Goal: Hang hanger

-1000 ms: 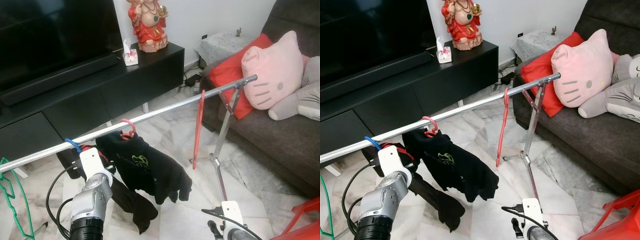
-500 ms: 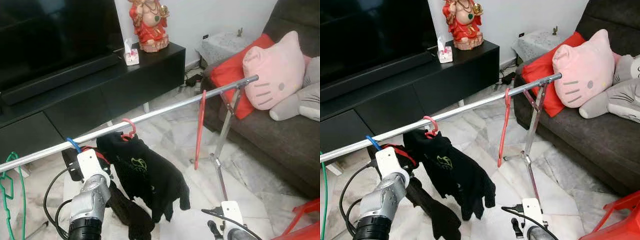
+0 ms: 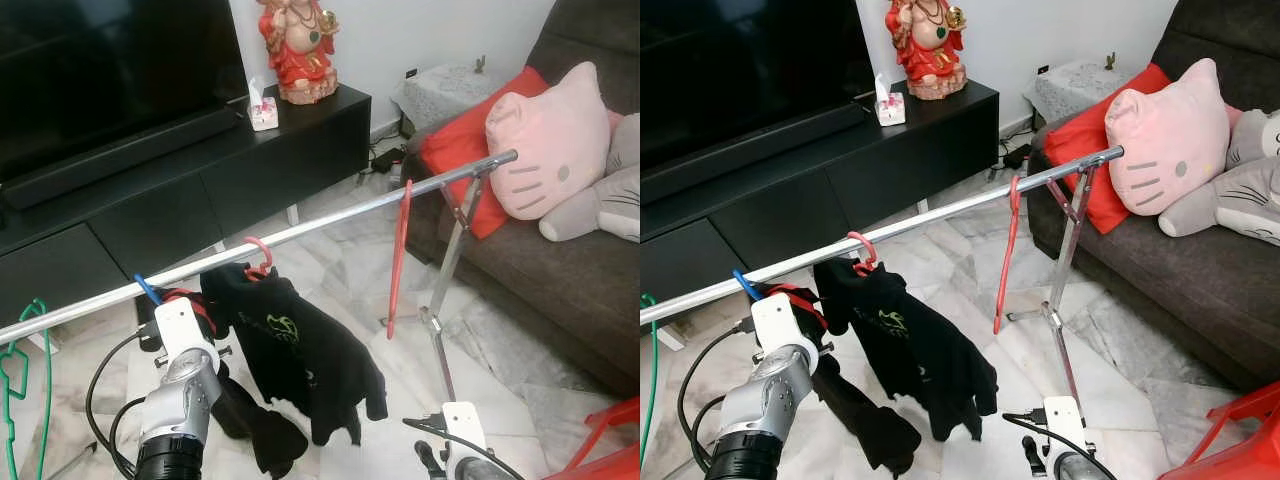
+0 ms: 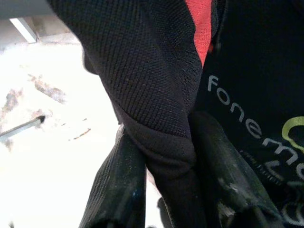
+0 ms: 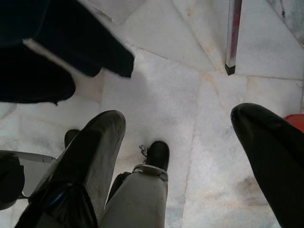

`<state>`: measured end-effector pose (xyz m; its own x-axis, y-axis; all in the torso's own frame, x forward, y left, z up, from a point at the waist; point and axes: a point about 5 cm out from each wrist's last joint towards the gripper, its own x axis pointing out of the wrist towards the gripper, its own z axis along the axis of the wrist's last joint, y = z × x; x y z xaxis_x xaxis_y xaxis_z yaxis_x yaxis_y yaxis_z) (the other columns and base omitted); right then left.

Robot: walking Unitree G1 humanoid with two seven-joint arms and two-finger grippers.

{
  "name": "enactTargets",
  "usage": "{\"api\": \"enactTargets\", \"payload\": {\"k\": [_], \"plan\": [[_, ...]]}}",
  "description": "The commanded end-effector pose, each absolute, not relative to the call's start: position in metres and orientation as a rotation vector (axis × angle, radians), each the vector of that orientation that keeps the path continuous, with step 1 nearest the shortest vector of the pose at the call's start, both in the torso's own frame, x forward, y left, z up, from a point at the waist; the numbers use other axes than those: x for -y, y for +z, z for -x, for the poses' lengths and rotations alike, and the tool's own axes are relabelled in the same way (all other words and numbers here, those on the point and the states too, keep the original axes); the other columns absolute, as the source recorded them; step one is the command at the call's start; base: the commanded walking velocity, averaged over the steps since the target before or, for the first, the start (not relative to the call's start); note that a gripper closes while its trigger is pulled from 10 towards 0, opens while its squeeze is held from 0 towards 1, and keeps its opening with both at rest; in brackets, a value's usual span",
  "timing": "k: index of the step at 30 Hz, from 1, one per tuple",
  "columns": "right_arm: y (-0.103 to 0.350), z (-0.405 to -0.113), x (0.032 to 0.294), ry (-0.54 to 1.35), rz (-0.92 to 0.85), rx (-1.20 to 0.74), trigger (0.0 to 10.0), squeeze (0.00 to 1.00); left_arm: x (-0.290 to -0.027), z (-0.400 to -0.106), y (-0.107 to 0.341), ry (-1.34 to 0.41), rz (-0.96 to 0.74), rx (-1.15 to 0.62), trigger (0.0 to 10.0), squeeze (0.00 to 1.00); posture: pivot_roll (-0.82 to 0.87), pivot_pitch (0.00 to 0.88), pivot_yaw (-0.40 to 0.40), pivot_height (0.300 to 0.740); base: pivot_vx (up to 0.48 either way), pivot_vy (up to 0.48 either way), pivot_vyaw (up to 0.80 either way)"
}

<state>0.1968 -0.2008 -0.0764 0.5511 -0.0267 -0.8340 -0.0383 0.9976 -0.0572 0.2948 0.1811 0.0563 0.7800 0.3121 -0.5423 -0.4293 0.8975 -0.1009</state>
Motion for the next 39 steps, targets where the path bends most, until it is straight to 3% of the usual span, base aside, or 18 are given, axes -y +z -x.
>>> {"api": "enactTargets", "payload": {"k": [1,24,32,39], "plan": [[-0.075,-0.200,0.197,0.025,0.076,-0.984,10.0,0.00,-0.186,-0.297,0.060,0.416,0.171,-0.521,0.0,0.00,-0.13,0.000,0.103,0.732,0.000,0.000,0.00],[-0.076,-0.199,0.197,0.036,0.084,-0.987,10.0,0.00,-0.185,-0.288,0.066,0.315,-0.026,-0.436,0.0,0.00,-0.13,0.000,0.101,0.732,0.000,0.000,0.00],[-0.076,-0.198,0.199,0.039,0.090,-0.990,10.0,0.00,-0.190,-0.273,0.084,0.312,-0.054,-0.217,0.0,0.00,-0.13,0.000,0.095,0.732,0.000,0.000,0.00],[-0.076,-0.197,0.199,0.040,0.090,-0.991,10.0,0.00,-0.190,-0.264,0.084,0.273,-0.107,-0.180,0.3,0.00,-0.14,0.000,0.098,0.732,0.000,0.000,0.00]]}}
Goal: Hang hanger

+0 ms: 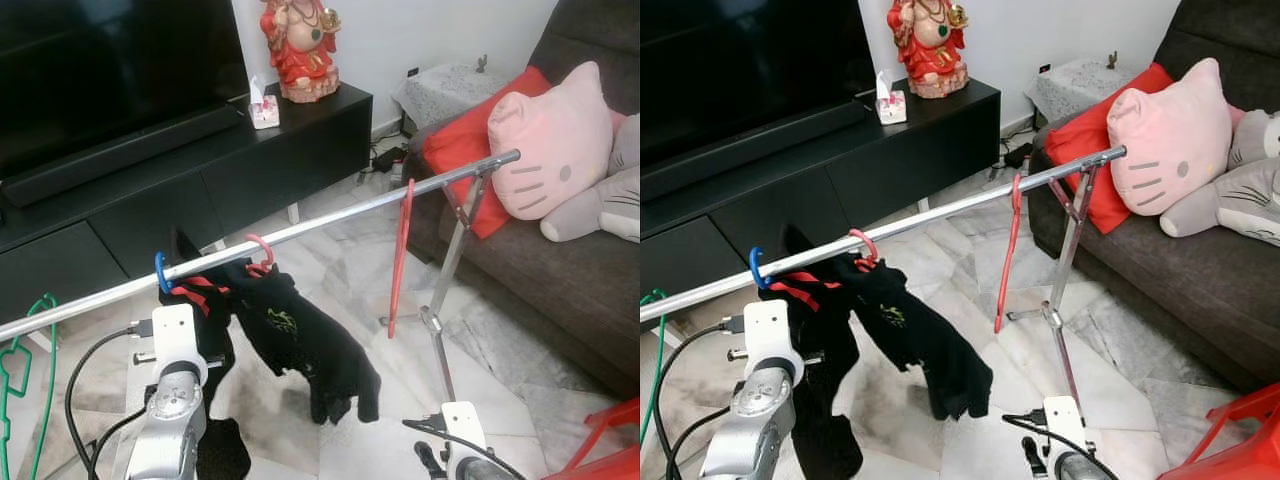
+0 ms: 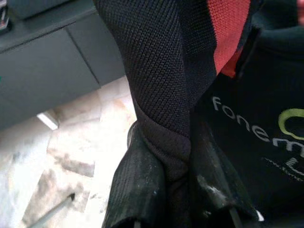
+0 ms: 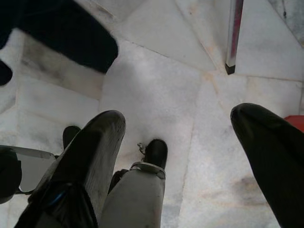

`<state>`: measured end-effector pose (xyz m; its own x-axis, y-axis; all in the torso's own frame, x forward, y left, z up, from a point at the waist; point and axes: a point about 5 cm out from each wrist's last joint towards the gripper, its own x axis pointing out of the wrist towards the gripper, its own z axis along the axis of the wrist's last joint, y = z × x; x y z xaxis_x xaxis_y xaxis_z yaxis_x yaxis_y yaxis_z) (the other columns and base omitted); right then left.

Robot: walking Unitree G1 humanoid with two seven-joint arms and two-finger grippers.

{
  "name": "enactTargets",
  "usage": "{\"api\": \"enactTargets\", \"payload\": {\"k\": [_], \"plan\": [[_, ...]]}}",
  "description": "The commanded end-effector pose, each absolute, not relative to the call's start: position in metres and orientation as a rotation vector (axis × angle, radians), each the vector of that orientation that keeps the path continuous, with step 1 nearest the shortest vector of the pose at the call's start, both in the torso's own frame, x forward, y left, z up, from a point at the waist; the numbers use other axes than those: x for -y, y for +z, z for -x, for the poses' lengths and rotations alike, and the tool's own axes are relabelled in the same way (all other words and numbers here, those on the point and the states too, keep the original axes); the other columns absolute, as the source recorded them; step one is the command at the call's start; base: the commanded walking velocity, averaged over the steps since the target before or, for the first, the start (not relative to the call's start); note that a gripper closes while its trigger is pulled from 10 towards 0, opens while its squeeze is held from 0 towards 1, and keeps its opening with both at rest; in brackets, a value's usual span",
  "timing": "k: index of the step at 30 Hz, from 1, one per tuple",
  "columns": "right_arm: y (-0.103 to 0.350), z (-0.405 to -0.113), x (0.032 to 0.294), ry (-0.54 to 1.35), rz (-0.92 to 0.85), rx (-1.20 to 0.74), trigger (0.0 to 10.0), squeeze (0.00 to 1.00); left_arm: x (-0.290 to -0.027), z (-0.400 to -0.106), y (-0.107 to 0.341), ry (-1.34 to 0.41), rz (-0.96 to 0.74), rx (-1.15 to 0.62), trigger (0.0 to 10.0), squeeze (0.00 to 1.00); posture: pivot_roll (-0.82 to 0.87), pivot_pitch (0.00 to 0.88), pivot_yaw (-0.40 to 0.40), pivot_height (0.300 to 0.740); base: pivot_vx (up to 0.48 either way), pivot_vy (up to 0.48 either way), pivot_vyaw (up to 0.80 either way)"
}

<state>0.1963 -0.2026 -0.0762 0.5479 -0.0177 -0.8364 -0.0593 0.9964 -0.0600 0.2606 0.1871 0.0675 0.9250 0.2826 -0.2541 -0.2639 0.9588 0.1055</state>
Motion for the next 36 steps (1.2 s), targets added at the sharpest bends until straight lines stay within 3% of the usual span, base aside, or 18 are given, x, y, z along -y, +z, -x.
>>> {"api": "enactTargets", "payload": {"k": [1,2,20,28,36], "plan": [[-0.077,-0.197,0.199,0.040,0.090,-0.991,10.0,0.00,-0.188,-0.258,0.080,0.235,-0.155,-0.179,3.6,0.00,-0.13,0.000,0.097,0.732,0.000,0.000,0.00],[-0.077,-0.197,0.199,0.041,0.091,-0.993,10.0,0.00,-0.187,-0.251,0.076,0.207,-0.174,-0.177,10.0,0.00,-0.14,0.000,0.097,0.732,0.000,0.000,0.00],[-0.078,-0.194,0.201,0.050,0.102,-1.001,10.0,0.00,-0.185,-0.211,0.056,0.181,-0.161,-0.170,10.0,0.00,-0.13,0.000,0.084,0.732,0.000,0.000,0.00],[-0.077,-0.195,0.202,0.052,0.108,-1.001,10.0,0.00,-0.184,-0.212,0.057,0.188,-0.149,-0.160,10.0,0.00,-0.13,0.000,0.076,0.732,0.000,0.000,0.00],[-0.076,-0.197,0.202,0.049,0.105,-0.995,10.0,0.00,-0.180,-0.221,0.062,0.184,-0.122,-0.134,10.0,0.00,-0.13,0.000,0.076,0.732,-0.266,0.000,0.00]]}}
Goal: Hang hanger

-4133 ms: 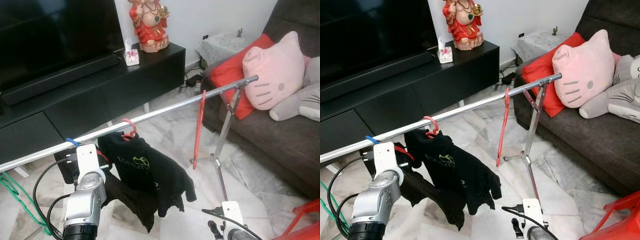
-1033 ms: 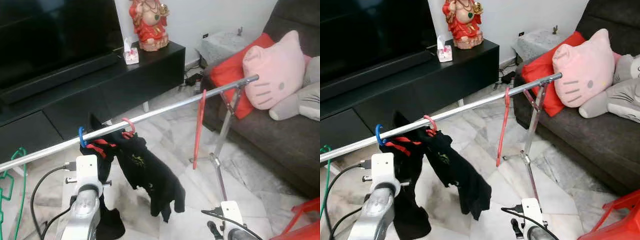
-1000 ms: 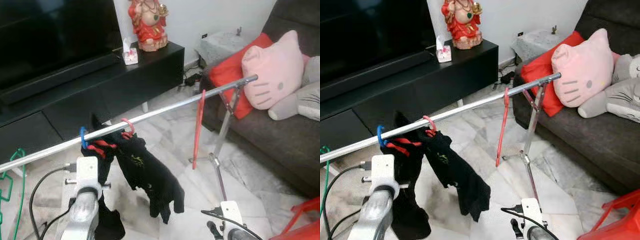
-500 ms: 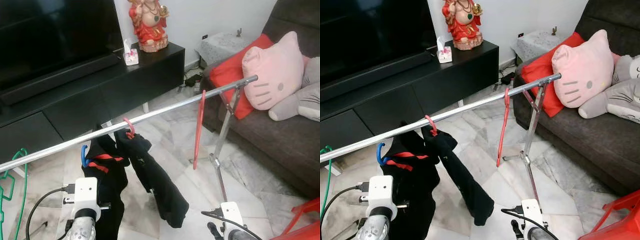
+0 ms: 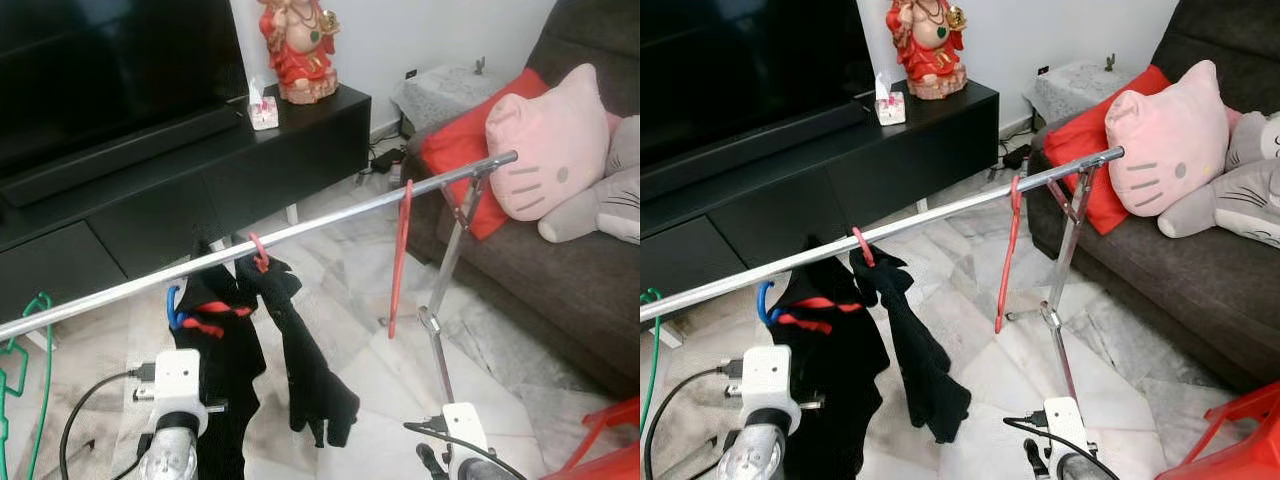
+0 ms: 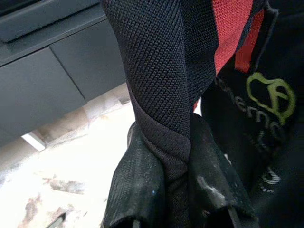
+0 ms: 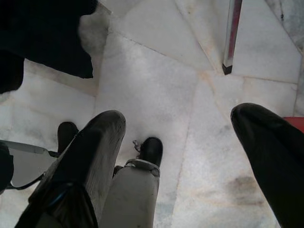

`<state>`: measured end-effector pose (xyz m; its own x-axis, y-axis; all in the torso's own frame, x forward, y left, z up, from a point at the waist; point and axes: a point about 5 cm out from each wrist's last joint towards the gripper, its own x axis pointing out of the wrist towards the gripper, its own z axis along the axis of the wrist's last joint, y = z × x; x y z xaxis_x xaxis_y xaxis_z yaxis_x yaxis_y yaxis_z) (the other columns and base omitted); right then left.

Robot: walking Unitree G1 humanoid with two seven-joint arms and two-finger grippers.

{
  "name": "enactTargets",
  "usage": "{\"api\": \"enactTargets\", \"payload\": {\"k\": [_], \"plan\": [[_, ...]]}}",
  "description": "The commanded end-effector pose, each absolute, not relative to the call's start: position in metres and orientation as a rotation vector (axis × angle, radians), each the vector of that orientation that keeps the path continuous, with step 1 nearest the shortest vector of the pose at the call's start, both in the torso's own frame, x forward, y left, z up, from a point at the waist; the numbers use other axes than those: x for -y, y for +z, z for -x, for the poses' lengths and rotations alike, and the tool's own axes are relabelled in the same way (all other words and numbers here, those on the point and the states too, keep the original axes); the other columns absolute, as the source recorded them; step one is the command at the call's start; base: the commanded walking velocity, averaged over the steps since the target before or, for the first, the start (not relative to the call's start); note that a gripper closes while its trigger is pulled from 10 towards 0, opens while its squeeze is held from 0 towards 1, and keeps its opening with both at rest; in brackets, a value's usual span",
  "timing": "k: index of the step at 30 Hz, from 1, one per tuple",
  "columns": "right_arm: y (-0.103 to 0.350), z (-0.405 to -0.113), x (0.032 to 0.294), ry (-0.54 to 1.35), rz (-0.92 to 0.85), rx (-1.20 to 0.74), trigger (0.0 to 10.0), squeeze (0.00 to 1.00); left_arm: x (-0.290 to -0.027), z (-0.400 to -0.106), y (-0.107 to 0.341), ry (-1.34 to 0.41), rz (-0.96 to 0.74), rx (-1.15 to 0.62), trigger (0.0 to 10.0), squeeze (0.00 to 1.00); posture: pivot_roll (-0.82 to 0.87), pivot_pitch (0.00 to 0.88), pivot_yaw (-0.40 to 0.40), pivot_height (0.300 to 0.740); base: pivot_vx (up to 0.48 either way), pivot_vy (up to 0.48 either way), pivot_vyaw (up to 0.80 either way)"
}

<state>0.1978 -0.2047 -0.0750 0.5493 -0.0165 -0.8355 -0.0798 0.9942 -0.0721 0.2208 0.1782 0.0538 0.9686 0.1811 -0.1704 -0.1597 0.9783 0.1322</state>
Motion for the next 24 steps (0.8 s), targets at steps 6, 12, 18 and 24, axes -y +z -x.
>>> {"api": "enactTargets", "payload": {"k": [6,12,18,24], "plan": [[-0.0758,-0.1972,0.2020,0.052,0.107,-0.993,10.0,0.00,-0.1801,-0.2211,0.0622,0.191,-0.116,-0.136,10.0,0.00,-0.13,0.000,0.074,0.732,-0.304,0.000,0.00],[-0.0757,-0.1974,0.2017,0.054,0.107,-0.991,10.0,0.00,-0.1817,-0.2222,0.0631,0.197,-0.115,-0.136,10.0,0.00,-0.13,0.000,0.074,0.732,-0.313,0.000,0.00],[-0.0756,-0.1975,0.2019,0.054,0.109,-0.990,10.0,0.00,-0.1802,-0.2233,0.0627,0.192,-0.117,-0.140,10.0,0.00,-0.12,0.000,0.073,0.732,-0.312,0.000,0.00],[-0.0757,-0.1974,0.2019,0.054,0.110,-0.991,10.0,0.00,-0.1796,-0.2244,0.0631,0.196,-0.112,-0.140,10.0,0.00,-0.12,0.000,0.071,0.732,-0.314,0.000,0.00]]}}
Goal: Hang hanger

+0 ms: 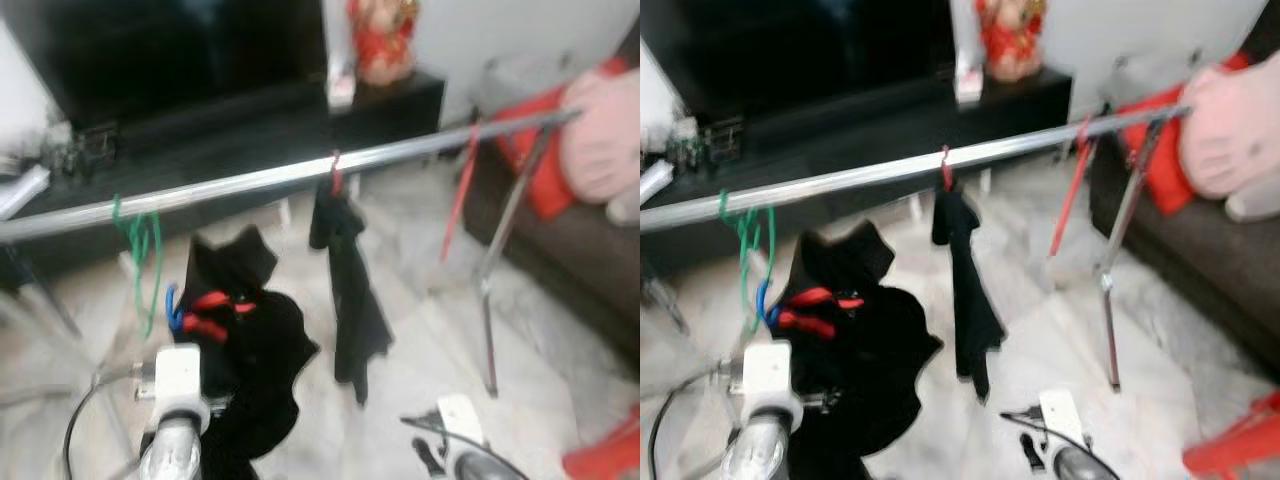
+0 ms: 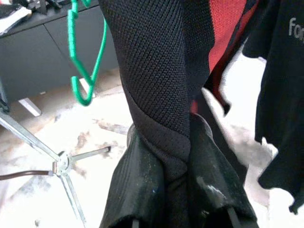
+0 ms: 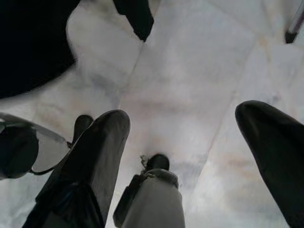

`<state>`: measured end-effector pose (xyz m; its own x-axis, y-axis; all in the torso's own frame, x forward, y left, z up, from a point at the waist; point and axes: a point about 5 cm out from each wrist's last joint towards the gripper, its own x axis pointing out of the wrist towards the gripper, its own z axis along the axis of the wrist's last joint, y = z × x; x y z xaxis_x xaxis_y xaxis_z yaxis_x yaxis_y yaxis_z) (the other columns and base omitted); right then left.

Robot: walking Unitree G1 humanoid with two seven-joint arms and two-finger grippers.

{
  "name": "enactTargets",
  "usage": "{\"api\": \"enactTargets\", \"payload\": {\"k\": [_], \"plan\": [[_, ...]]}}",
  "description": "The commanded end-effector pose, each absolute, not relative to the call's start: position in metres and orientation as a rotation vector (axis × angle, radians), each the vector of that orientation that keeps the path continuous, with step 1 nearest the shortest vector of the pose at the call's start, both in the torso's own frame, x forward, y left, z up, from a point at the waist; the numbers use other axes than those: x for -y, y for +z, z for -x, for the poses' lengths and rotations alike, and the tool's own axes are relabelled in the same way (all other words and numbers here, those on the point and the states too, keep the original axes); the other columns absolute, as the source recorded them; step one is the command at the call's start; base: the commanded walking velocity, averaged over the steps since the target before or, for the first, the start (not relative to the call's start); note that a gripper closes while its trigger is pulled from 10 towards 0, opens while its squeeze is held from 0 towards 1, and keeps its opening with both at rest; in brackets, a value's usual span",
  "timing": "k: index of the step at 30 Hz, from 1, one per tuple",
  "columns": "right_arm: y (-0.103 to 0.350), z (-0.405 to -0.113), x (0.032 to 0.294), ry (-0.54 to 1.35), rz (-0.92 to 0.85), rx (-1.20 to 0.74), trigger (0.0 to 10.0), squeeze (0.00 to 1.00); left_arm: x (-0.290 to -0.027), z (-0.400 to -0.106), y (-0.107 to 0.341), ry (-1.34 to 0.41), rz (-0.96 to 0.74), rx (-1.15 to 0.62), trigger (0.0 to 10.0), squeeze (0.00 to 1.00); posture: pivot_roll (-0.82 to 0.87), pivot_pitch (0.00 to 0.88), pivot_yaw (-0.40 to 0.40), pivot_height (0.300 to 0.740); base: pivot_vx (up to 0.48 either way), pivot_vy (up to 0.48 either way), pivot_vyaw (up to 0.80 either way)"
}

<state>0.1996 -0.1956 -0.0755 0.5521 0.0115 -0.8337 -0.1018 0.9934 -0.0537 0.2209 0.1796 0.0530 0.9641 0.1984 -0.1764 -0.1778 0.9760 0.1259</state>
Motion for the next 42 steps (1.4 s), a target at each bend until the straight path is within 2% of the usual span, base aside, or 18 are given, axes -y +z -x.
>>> {"api": "enactTargets", "payload": {"k": [1,31,42], "plan": [[-0.076,-0.197,0.202,0.054,0.110,-0.991,10.0,0.00,-0.180,-0.224,0.063,0.196,-0.112,-0.140,10.0,0.00,-0.12,0.000,0.071,0.732,-0.315,0.000,0.00],[-0.077,-0.195,0.202,0.054,0.125,-0.994,10.0,0.00,-0.172,-0.227,0.065,0.134,-0.108,-0.134,10.0,0.00,-0.13,0.000,0.075,0.732,-0.313,0.000,0.00],[-0.074,-0.200,0.202,0.107,0.189,-0.963,10.0,0.00,-0.167,-0.232,0.068,0.094,-0.114,-0.130,10.0,0.00,-0.13,0.000,0.076,0.732,-0.308,0.000,0.00]]}}
